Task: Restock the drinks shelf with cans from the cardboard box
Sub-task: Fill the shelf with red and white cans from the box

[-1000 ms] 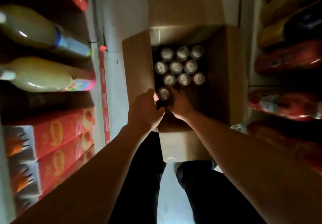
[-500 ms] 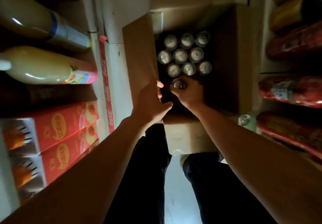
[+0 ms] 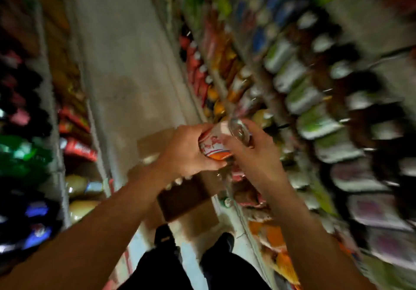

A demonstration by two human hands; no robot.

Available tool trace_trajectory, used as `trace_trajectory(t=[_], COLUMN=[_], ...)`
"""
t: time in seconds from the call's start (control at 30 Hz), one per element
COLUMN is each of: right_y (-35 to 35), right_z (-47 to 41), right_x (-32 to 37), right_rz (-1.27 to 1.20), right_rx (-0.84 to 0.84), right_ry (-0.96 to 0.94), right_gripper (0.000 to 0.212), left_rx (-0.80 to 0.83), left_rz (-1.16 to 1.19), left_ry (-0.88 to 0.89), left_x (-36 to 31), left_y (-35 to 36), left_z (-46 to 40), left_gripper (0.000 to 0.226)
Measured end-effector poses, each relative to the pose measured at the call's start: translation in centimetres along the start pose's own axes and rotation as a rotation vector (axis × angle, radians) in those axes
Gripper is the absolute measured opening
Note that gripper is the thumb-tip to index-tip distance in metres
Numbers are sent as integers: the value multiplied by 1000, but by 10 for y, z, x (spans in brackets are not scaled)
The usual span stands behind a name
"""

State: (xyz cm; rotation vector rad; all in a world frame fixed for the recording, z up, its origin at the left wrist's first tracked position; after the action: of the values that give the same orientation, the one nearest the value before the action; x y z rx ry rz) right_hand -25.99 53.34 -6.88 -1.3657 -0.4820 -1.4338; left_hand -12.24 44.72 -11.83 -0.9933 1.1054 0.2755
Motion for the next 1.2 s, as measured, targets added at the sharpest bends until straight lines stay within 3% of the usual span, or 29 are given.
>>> trace_trajectory(t=[0.07, 0.13, 0.23, 0.3, 0.43, 0.5, 0.63, 0.9, 1.2], right_y=[-27, -63, -116, -144, -209, -240, -284, -342, -356], right_z=[21, 49, 87, 103, 139, 148, 141, 118, 105], right_x=[34, 72, 99, 107, 111, 107, 84, 43, 18], right_rz=[3, -13, -76, -66, -3, 24, 133, 192, 80], right_rx=[-120, -340, -609, -699, -860, -938, -1004, -1076, -911], right_ry=[-63, -139, -214, -222, -196, -178, -89, -19, 97], right_gripper=[53, 64, 58, 53, 47, 44, 51, 63, 62], left_rx=[-40, -26, 61, 104, 347, 334, 291, 471, 526], left_rz=[32, 45, 79, 125, 195, 125, -127, -809, -914], left_ry=[105, 240, 401, 502, 662, 766, 790, 721, 720], left_x=[-59, -123, -204, -243, -305, -323, -323, -343, -352], left_y=[-11, -15, 0, 12, 52, 76, 112, 137, 139], left_z=[-7, -16, -23, -20, -17, -22, -41, -73, -78], left_gripper=[38, 38, 52, 54, 64, 58, 58, 53, 49])
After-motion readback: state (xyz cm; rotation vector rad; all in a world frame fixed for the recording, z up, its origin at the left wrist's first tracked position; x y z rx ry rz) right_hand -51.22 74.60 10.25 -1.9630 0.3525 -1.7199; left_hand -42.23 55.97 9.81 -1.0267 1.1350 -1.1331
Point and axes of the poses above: each hand's wrist, its own z-axis away from the middle knuckle, its own y-axis out of the palm, x = y × z, the point moved 1 cm from there along -z, towards the middle knuckle, and after that the axes turned 1 degree about -x, right-handed, at the moved point
